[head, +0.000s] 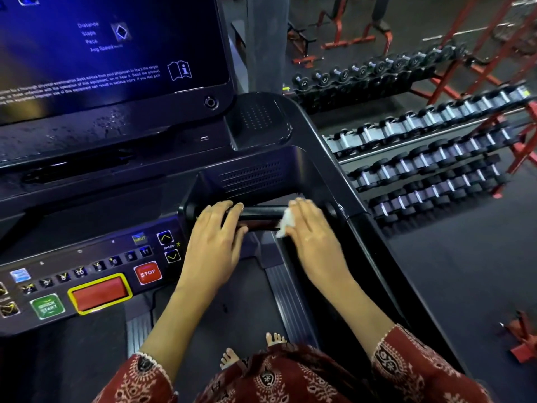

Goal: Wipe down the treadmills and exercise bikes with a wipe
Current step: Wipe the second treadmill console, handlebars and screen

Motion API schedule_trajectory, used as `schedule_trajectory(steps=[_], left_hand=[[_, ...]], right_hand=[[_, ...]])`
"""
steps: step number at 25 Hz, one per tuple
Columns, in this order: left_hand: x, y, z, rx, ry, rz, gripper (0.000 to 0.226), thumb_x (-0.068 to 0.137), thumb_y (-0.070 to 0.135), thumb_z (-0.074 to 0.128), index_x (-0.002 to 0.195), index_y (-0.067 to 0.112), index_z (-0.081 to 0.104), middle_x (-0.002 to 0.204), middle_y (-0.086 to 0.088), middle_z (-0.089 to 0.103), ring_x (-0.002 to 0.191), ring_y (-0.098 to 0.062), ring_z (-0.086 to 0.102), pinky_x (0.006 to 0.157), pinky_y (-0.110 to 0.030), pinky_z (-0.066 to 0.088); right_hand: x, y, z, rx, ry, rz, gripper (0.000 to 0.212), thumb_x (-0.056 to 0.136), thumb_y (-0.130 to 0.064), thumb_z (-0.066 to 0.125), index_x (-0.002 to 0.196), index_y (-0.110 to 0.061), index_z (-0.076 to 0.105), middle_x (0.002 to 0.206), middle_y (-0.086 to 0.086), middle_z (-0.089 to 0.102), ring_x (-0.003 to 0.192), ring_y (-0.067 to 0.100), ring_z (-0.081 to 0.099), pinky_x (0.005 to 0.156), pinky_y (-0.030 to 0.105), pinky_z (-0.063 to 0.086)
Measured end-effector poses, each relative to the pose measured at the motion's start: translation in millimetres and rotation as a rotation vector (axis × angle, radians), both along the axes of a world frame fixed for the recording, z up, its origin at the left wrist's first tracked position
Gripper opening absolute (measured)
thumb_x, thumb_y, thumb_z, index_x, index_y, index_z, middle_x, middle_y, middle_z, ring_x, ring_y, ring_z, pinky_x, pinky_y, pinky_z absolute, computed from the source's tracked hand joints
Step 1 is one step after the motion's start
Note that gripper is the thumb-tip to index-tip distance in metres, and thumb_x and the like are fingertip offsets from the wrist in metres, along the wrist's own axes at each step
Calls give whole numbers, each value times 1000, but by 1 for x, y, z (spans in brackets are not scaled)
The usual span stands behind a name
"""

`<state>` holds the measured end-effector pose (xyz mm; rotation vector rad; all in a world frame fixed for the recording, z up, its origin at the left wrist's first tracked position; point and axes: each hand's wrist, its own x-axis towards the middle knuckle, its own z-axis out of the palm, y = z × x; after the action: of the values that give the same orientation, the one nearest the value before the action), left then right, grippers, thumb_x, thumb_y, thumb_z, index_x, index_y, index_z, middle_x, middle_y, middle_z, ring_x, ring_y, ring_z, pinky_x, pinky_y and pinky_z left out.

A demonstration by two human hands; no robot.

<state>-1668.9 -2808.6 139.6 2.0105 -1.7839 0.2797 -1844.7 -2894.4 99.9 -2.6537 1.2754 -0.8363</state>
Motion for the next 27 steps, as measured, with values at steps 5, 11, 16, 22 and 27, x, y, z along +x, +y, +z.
schedule_trajectory(steps=[5, 11, 16, 22, 27], left_hand=[[0, 4, 3, 53, -38, -12, 44, 92, 23, 40, 124, -2, 58, 123, -20, 58, 112, -36, 57, 105, -44, 39], [20, 32, 15, 2, -134, 26, 41, 88, 8, 47, 125, -7, 56, 129, -26, 55, 122, -39, 50, 109, -43, 30], [45, 67, 22, -48, -44, 213, 44, 93, 14, 44, 132, -4, 50, 138, -21, 48, 132, -34, 40, 115, -39, 19], [52, 82, 16, -100, 64, 313, 44, 93, 15, 44, 133, -5, 49, 139, -21, 47, 131, -33, 39, 112, -41, 24], [63, 97, 17, -106, 51, 380, 43, 94, 16, 43, 132, -3, 51, 137, -17, 51, 131, -29, 41, 115, -39, 21]], right_hand=[[9, 10, -15, -2, -6, -123, 58, 81, 17, 58, 135, 13, 38, 138, 34, 42, 130, 48, 40, 114, 48, 24], [66, 26, 7, -142, -41, 213, 46, 88, 0, 47, 133, 5, 50, 137, 21, 52, 126, 36, 50, 113, 41, 28], [108, 34, 20, -95, -312, 442, 27, 93, -1, 54, 116, 5, 65, 120, 16, 65, 113, 28, 62, 104, 38, 42], [134, 58, 49, 123, -469, 538, 36, 99, -10, 45, 129, 8, 53, 135, 21, 54, 131, 30, 45, 112, 38, 35], [145, 45, 43, -34, -93, 737, 39, 97, -10, 48, 134, 0, 51, 139, 15, 52, 132, 30, 43, 116, 40, 26]])
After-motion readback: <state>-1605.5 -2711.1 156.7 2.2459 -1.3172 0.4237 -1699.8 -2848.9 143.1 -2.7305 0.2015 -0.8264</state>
